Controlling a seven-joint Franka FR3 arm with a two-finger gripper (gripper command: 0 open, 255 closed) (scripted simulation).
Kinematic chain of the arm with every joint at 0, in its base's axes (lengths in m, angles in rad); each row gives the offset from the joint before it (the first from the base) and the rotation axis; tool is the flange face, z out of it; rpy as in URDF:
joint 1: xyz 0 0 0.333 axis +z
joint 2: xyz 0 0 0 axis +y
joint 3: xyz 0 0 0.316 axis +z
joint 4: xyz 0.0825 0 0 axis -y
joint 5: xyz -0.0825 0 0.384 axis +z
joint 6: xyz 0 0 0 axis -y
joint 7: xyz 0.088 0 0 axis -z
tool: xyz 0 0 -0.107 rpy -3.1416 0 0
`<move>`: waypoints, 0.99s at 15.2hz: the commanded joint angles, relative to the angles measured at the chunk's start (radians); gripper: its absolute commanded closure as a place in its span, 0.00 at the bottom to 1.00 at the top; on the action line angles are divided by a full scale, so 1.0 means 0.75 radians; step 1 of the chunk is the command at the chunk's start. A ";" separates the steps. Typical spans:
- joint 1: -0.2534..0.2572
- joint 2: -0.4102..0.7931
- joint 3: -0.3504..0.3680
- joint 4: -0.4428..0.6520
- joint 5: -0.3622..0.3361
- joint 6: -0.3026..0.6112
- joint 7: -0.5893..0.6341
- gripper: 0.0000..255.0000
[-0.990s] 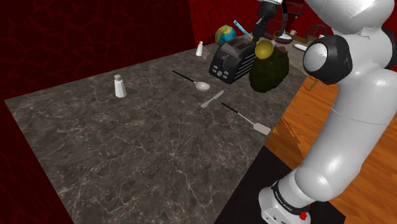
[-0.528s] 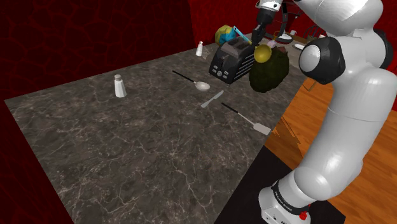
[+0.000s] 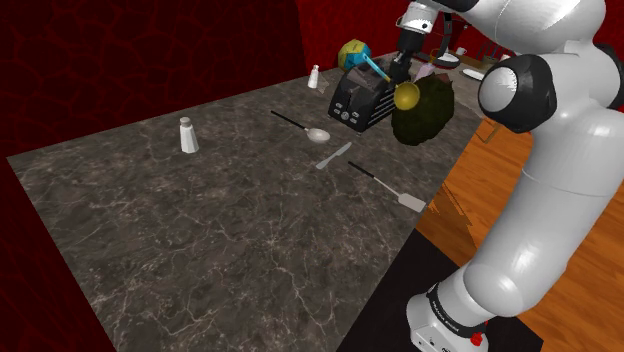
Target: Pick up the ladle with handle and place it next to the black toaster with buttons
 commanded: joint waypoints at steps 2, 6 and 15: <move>0.012 -0.022 0.000 -0.090 -0.009 0.069 -0.004 1.00; 0.024 -0.038 0.002 -0.184 -0.015 0.149 -0.009 1.00; 0.039 -0.048 0.006 -0.360 -0.018 0.314 -0.022 1.00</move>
